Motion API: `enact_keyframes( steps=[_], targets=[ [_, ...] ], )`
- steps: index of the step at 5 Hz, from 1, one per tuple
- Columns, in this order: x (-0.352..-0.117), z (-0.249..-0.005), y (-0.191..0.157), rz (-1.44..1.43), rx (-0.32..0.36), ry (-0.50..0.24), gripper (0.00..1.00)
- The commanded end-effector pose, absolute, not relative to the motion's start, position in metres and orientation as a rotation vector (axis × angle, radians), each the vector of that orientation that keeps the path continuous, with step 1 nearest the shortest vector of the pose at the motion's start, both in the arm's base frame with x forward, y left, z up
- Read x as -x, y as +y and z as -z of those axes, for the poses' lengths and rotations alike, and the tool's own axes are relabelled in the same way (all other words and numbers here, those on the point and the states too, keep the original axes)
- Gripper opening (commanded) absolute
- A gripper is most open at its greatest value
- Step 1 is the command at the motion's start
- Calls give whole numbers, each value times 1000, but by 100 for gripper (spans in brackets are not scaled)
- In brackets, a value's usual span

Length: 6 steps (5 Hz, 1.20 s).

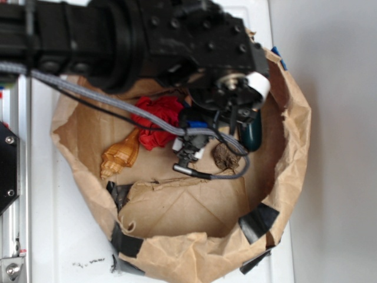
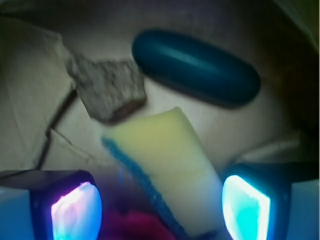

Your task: Grab the green sponge.

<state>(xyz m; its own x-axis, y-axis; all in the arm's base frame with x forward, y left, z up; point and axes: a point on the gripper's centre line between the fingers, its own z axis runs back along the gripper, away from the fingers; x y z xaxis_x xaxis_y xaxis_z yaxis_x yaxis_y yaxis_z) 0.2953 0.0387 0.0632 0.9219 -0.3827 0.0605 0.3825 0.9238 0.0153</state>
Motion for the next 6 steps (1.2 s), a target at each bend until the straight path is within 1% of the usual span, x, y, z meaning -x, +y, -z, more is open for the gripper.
enact_keyframes(
  steps=[1, 3, 4, 6],
  targets=[
    [-311, -63, 30, 407, -33, -85, 100],
    [-310, -61, 29, 407, -45, -89, 100],
    [-311, -62, 31, 388, -27, -89, 0],
    [-310, -63, 33, 388, -25, -99, 0]
  ],
)
